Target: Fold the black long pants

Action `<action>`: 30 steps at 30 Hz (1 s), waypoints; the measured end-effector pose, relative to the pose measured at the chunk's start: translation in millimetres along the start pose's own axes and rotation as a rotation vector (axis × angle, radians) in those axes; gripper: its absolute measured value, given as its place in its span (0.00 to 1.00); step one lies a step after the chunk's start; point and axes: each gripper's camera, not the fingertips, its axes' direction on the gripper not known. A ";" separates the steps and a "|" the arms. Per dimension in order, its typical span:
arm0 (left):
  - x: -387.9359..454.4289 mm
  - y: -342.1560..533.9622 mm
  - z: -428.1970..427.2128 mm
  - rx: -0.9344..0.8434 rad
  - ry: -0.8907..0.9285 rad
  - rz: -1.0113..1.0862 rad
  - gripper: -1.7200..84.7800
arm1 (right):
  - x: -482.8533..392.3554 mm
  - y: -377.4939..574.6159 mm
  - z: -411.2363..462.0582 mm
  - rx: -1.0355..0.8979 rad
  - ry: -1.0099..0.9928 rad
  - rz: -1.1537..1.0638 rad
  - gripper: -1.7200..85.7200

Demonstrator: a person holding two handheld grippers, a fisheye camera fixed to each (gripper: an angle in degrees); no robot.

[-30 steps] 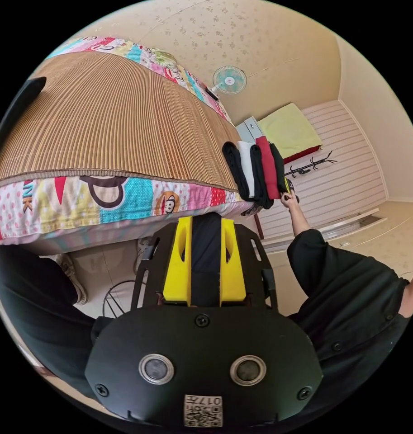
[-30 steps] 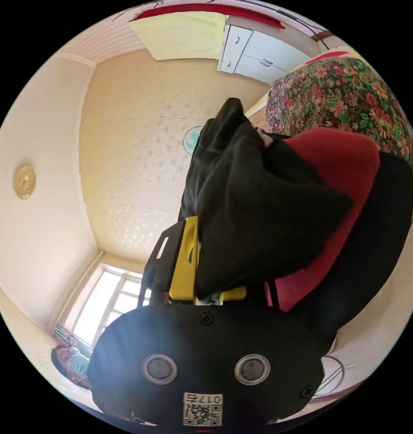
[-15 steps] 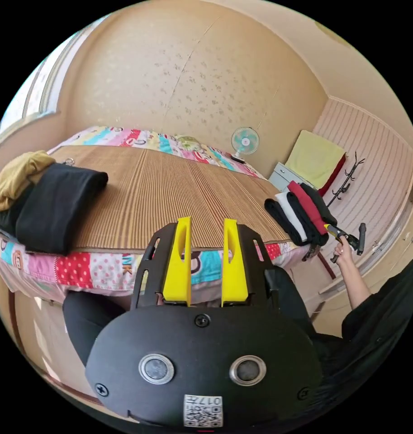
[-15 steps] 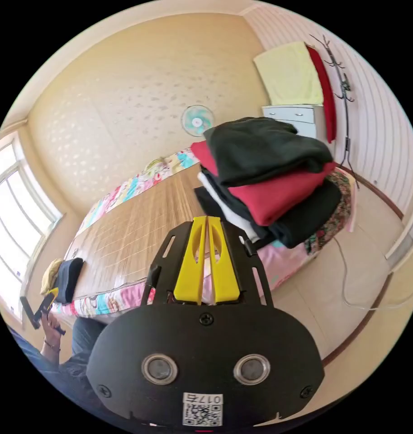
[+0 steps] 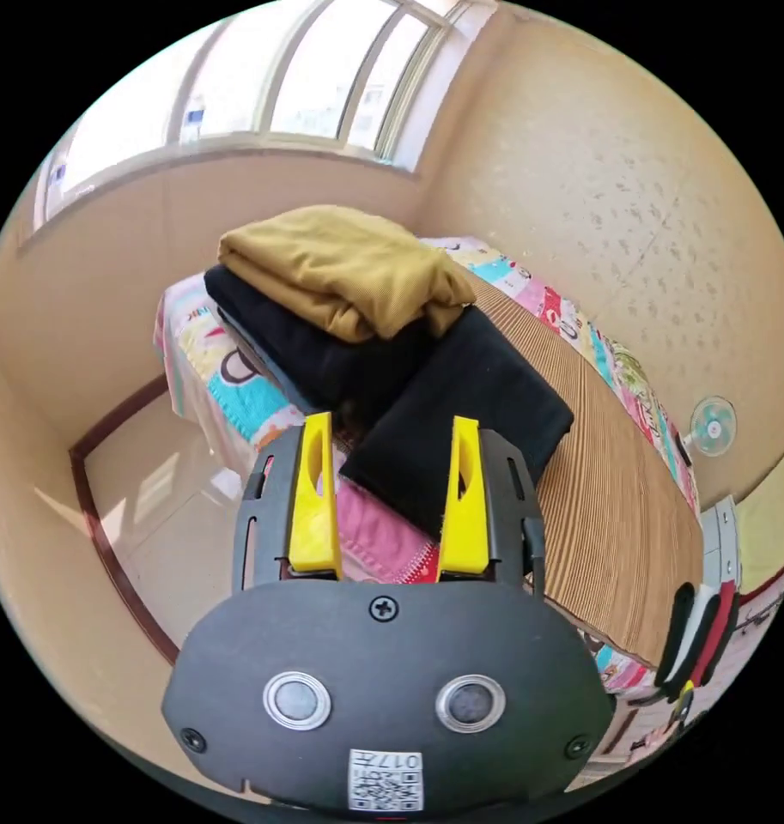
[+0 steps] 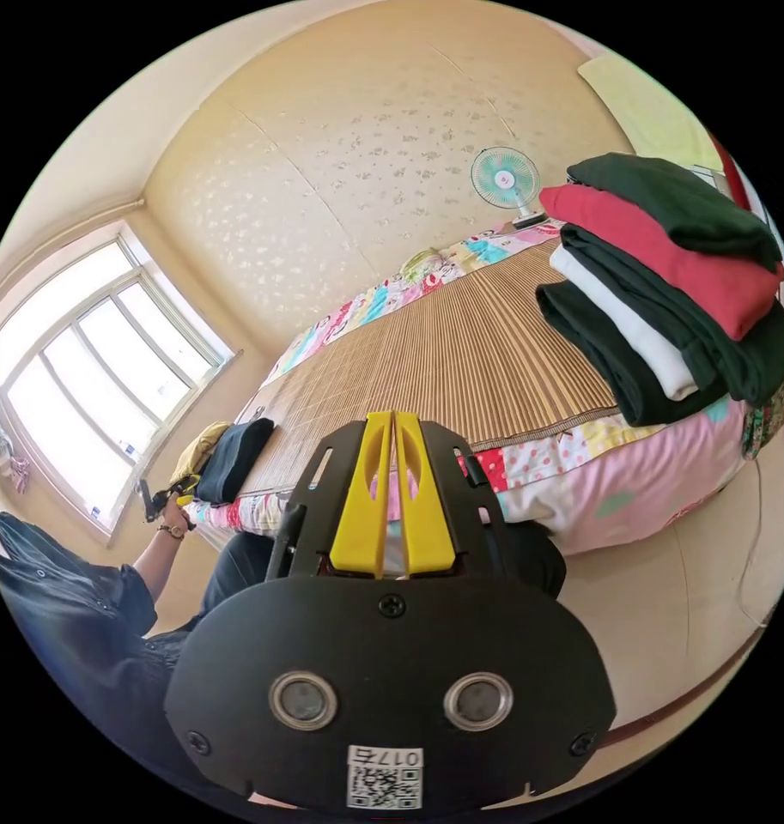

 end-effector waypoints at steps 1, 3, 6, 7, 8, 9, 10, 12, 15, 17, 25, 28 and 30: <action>-8.2 0.4 7.3 -0.028 0.046 -0.043 0.21 | 1.2 2.5 -8.3 0.001 0.015 0.004 0.02; -38.3 15.8 3.8 0.058 0.232 -0.250 0.19 | 3.9 7.1 -21.3 0.013 0.040 0.018 0.02; -26.3 18.5 -8.1 0.138 0.484 -0.267 0.13 | 7.3 17.6 -38.5 0.020 0.046 0.038 0.02; -16.0 16.0 -10.4 0.151 0.525 -0.237 0.12 | 8.8 22.8 -44.0 0.015 0.046 0.045 0.02; 11.5 8.4 -13.3 0.157 0.582 -0.154 0.12 | 10.9 27.6 -49.1 0.010 0.048 0.054 0.02; 44.1 0.9 -13.3 0.151 0.631 -0.071 0.12 | 12.0 29.8 -51.6 0.008 0.050 0.058 0.02; 62.1 -2.0 -12.2 0.150 0.662 -0.029 0.11 | 14.1 33.3 -56.6 0.006 0.053 0.063 0.02; 140.4 -5.6 -3.6 0.143 0.815 0.154 0.11 | 17.1 37.4 -64.8 0.014 0.054 0.071 0.02; 245.3 17.3 16.6 0.030 0.900 0.412 0.11 | 18.5 41.8 -79.9 0.034 0.041 0.086 0.02; 305.7 55.0 31.0 -0.059 0.876 0.593 0.11 | 14.7 46.2 -93.0 0.049 0.054 0.077 0.02; 384.4 279.5 80.9 -0.385 0.988 1.071 0.11 | 8.5 47.9 -109.9 -0.060 0.158 0.012 0.03; 356.6 317.0 68.9 -0.450 1.037 1.033 0.10 | 10.8 33.7 -91.3 -0.138 0.154 -0.032 0.04; 331.3 332.2 52.0 -0.442 1.009 1.055 0.10 | 12.2 17.6 -71.9 -0.173 0.101 -0.045 0.05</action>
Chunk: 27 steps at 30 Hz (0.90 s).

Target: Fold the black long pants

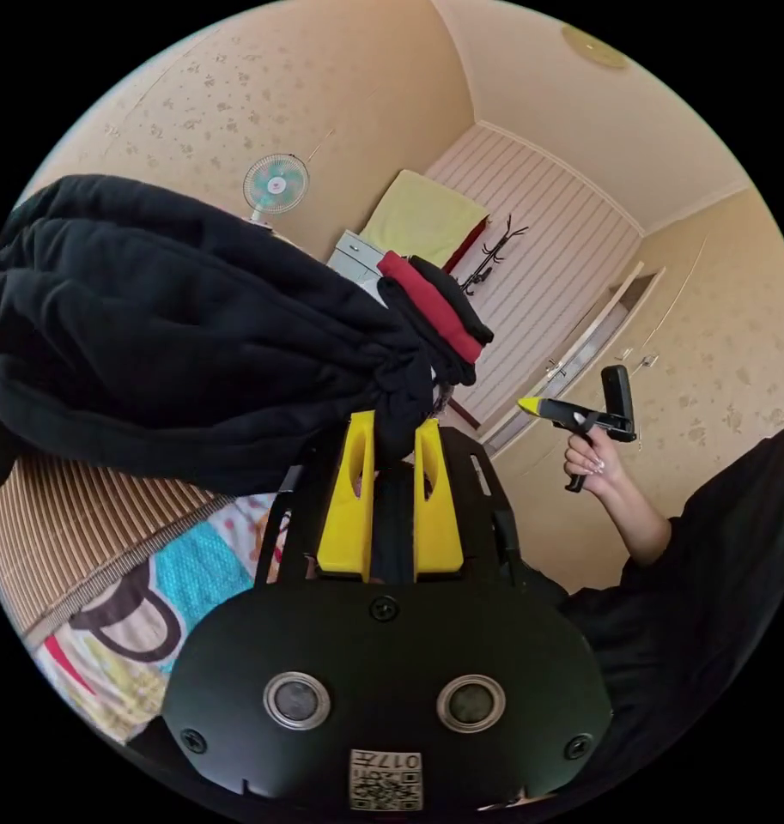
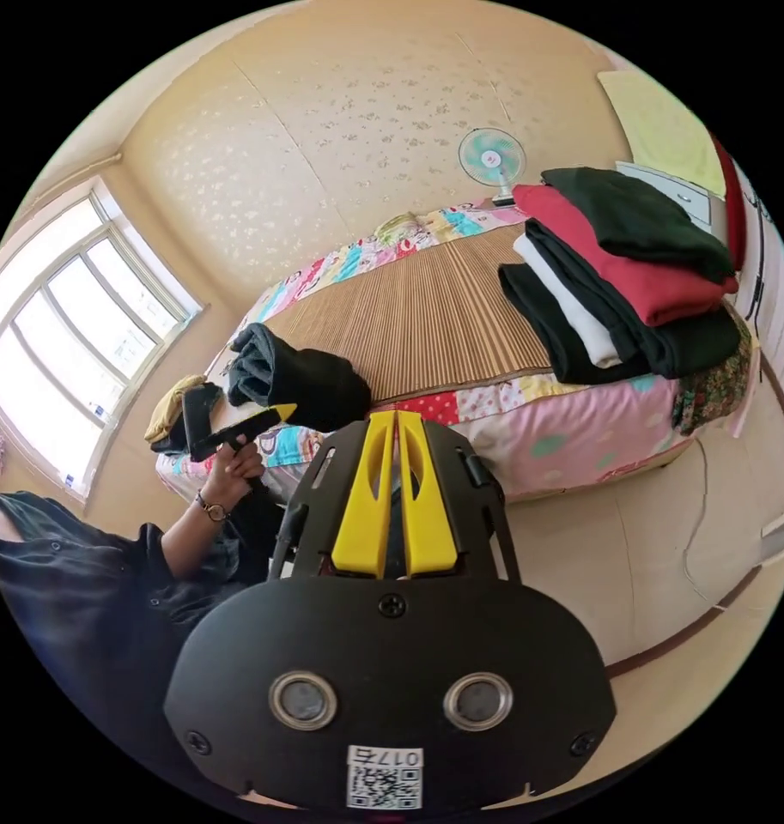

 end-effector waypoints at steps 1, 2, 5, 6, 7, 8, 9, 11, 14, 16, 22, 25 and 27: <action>2.7 5.6 -3.5 -0.002 -0.002 -0.004 0.11 | -2.3 -16.7 11.8 0.001 -0.065 -0.017 0.07; 6.3 15.2 -10.6 -0.004 -0.002 -0.013 0.11 | -7.1 -37.2 25.8 0.011 -0.149 -0.040 0.09; 15.1 30.0 -22.6 -0.034 -0.038 0.008 0.11 | -38.8 -108.0 85.4 -0.073 -0.324 -0.128 0.15; 19.5 32.2 -23.1 -0.056 -0.065 0.030 0.11 | -49.8 -123.3 100.5 -0.103 -0.348 -0.158 0.16; 21.5 32.8 -22.6 -0.065 -0.078 0.040 0.11 | -75.3 -151.7 131.1 -0.152 -0.381 -0.227 0.17; 24.4 33.6 -21.0 -0.080 -0.097 0.049 0.11 | -102.4 -177.9 162.2 -0.196 -0.392 -0.290 0.18; 25.2 34.0 -19.9 -0.086 -0.103 0.044 0.11 | -115.6 -190.8 178.1 -0.221 -0.382 -0.315 0.18; 23.8 35.2 -19.7 -0.077 -0.098 0.028 0.11 | -155.0 -238.4 242.6 -0.293 -0.271 -0.319 0.21; 18.6 38.3 -20.1 -0.069 -0.104 0.004 0.11 | -177.9 -279.9 317.9 -0.397 -0.170 -0.300 0.21; 12.9 40.3 -21.2 -0.077 -0.108 -0.013 0.11 | -179.4 -292.8 357.0 -0.481 -0.145 -0.280 0.19; -34.1 58.2 -79.4 0.127 -0.111 -0.185 0.15 | -98.9 -284.5 380.0 -0.445 -0.500 0.025 0.11; -77.1 62.7 -146.6 0.405 -0.179 -0.385 0.14 | -35.7 -264.2 372.3 -0.407 -0.852 0.223 0.09; -118.1 50.8 -187.1 0.576 -0.174 -0.446 0.15 | -17.8 -252.9 362.8 -0.394 -0.977 0.232 0.08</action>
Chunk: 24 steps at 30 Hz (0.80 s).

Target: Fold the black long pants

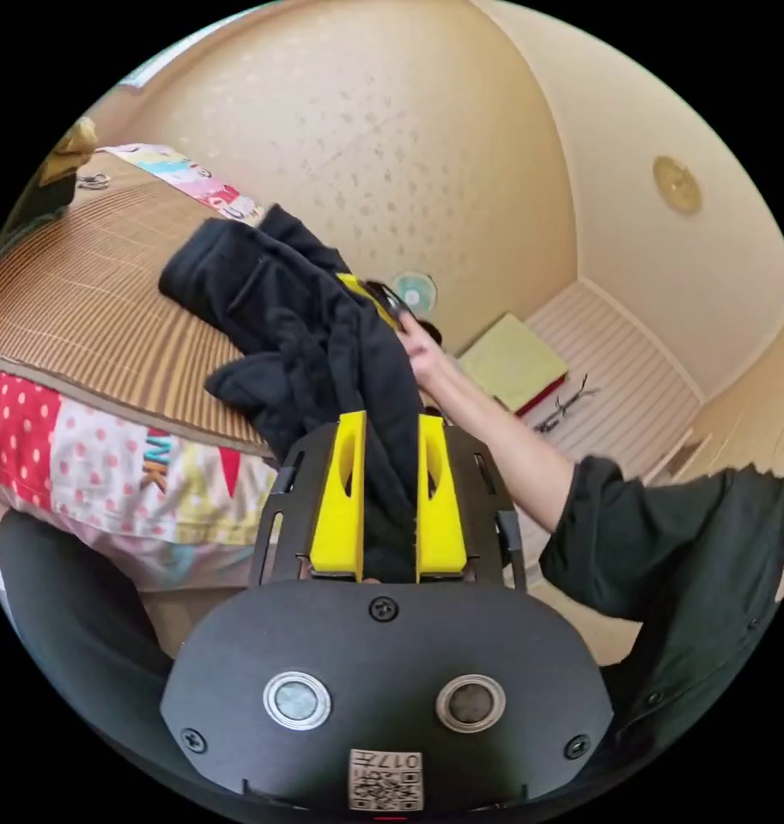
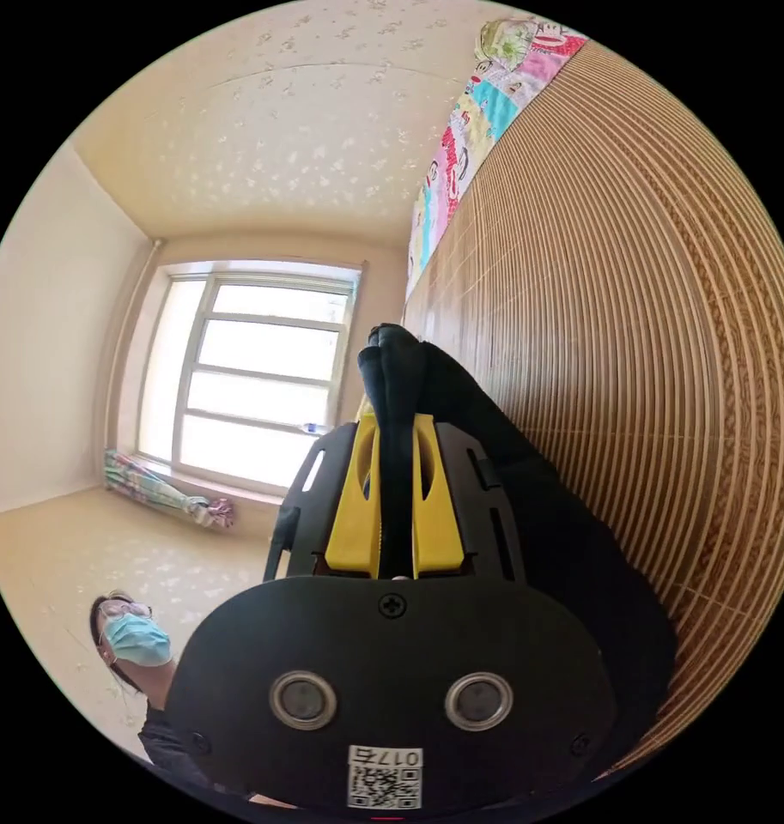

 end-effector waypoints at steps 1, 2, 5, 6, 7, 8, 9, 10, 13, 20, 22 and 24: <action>-6.6 -12.5 4.6 -0.002 0.008 -0.012 0.17 | -4.3 9.4 -7.0 -0.011 -0.042 -0.037 0.08; -16.7 -36.4 22.9 -0.050 0.022 -0.032 0.20 | -12.7 18.2 -11.3 -0.023 -0.072 -0.078 0.08; -19.7 -81.2 74.3 -0.131 0.112 -0.093 0.24 | -40.8 38.3 -15.8 -0.049 -0.154 -0.178 0.07; -14.4 -92.1 82.7 -0.105 0.069 -0.127 0.24 | -46.4 41.9 -18.4 -0.044 -0.188 -0.191 0.07; -12.3 -96.0 84.7 -0.097 0.010 -0.157 0.23 | -56.1 47.6 -28.5 -0.007 -0.268 -0.212 0.07; -8.5 -103.1 87.0 -0.109 -0.133 -0.212 0.18 | -65.0 49.8 -44.1 0.036 -0.343 -0.228 0.06; -0.8 -112.5 85.1 -0.098 -0.110 -0.170 0.10 | -69.9 49.2 -53.6 0.055 -0.371 -0.236 0.06; 3.6 -117.7 83.0 -0.091 -0.077 -0.144 0.09 | -84.3 44.9 -76.3 0.090 -0.390 -0.261 0.06; 49.2 -182.5 83.5 -0.082 -0.022 0.055 0.08 | -148.4 6.5 -139.6 0.165 -0.276 -0.388 0.06; 146.3 -474.8 157.8 -0.081 -0.141 0.255 0.15 | -306.9 -173.6 -221.0 0.572 0.527 -0.237 0.15; 133.4 -475.0 167.5 -0.127 -0.144 0.259 0.15 | -314.8 -178.9 -196.5 0.497 0.754 -0.285 0.16; 99.4 -432.1 192.7 -0.264 -0.182 0.308 0.16 | -295.5 -167.9 -162.8 0.371 0.906 -0.378 0.16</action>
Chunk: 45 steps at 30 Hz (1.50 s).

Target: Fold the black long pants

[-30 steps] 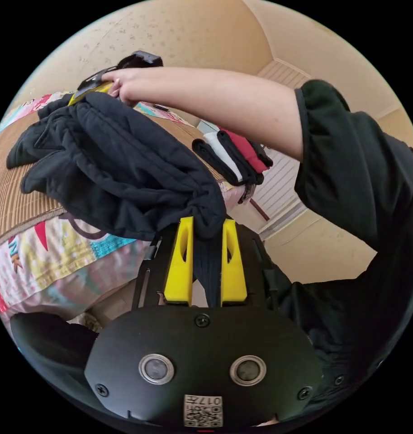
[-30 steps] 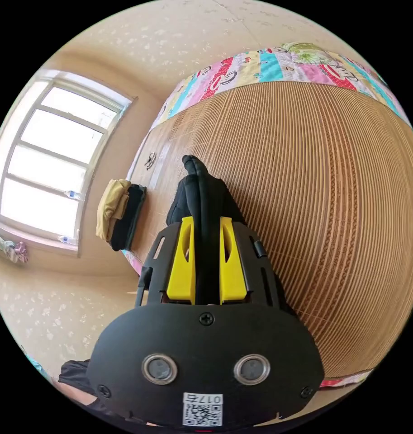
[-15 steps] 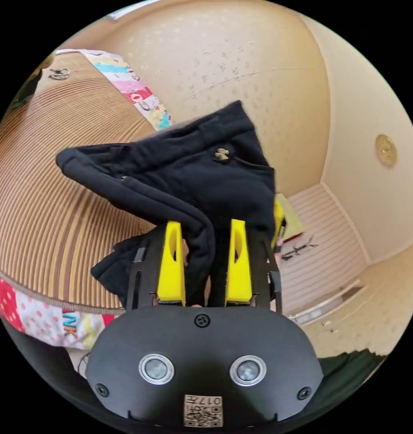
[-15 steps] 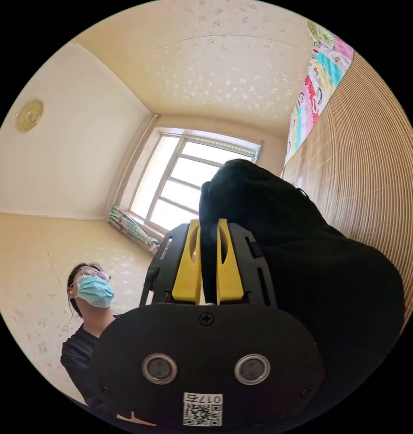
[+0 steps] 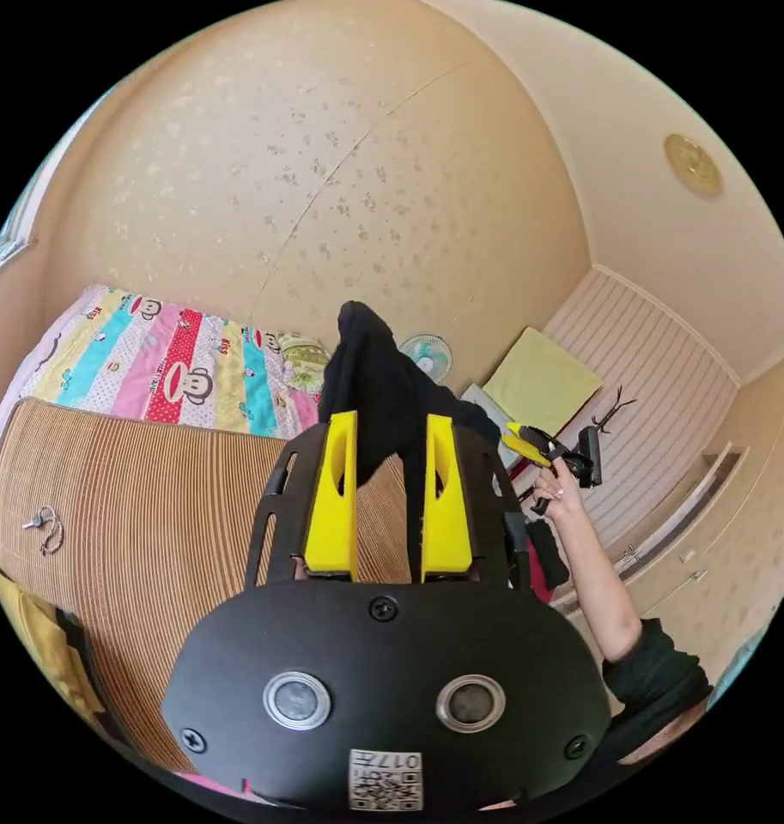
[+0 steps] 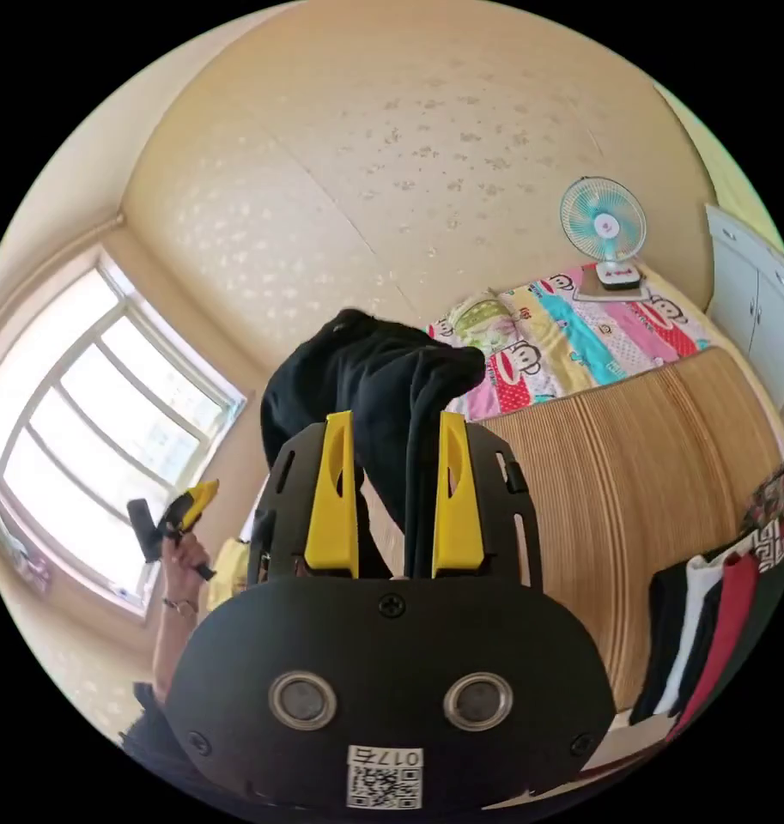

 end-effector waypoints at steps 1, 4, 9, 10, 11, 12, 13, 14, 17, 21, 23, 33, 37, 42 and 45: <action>-5.4 15.1 14.1 -0.042 -0.026 0.000 0.16 | -3.7 31.8 24.0 -0.043 0.029 -0.086 0.16; -44.4 108.0 101.1 -0.293 -0.185 -0.044 0.19 | 23.0 127.3 94.2 -0.170 0.012 -0.083 0.14; -83.7 222.9 193.1 -0.560 -0.423 -0.046 0.23 | 77.2 279.5 169.4 -0.363 -0.195 0.133 0.13; -84.8 226.8 194.2 -0.558 -0.453 -0.035 0.23 | 81.9 310.5 171.5 -0.368 -0.249 0.166 0.13; -84.8 229.5 187.0 -0.503 -0.473 -0.027 0.22 | 83.4 335.7 170.7 -0.367 -0.288 0.191 0.13; -89.1 229.1 174.8 -0.442 -0.485 -0.080 0.21 | 83.1 346.6 170.0 -0.370 -0.305 0.201 0.13; -91.4 228.6 165.7 -0.398 -0.493 -0.112 0.21 | 80.4 364.9 167.6 -0.375 -0.338 0.215 0.13; -93.7 228.8 142.6 -0.274 -0.495 -0.157 0.20 | 75.5 379.8 163.7 -0.369 -0.366 0.221 0.13; -114.3 237.9 105.9 -0.118 -0.525 -0.338 0.16 | 54.7 399.0 156.3 -0.310 -0.368 0.185 0.14; -147.1 255.4 124.6 -0.348 -0.284 -0.407 0.05 | 24.3 405.9 173.1 -0.328 -0.302 0.176 0.16; -140.5 266.3 116.4 -0.391 -0.215 -0.387 0.03 | 11.6 414.8 180.2 -0.297 -0.267 0.250 0.17; -116.9 384.3 21.7 -0.186 0.294 -0.516 0.01 | -11.7 411.5 175.0 -0.340 -0.593 0.192 0.06; -116.4 405.0 -18.7 -0.110 0.438 -0.526 0.01 | 6.9 425.0 60.8 -0.149 -0.734 0.004 0.05; -87.9 453.6 -37.9 -0.265 0.090 -0.497 0.02 | 59.6 482.6 34.8 -0.391 -0.244 0.244 0.06; -65.1 466.5 -38.6 -0.316 -0.062 -0.414 0.04 | 62.0 514.8 27.0 -0.395 -0.119 0.275 0.07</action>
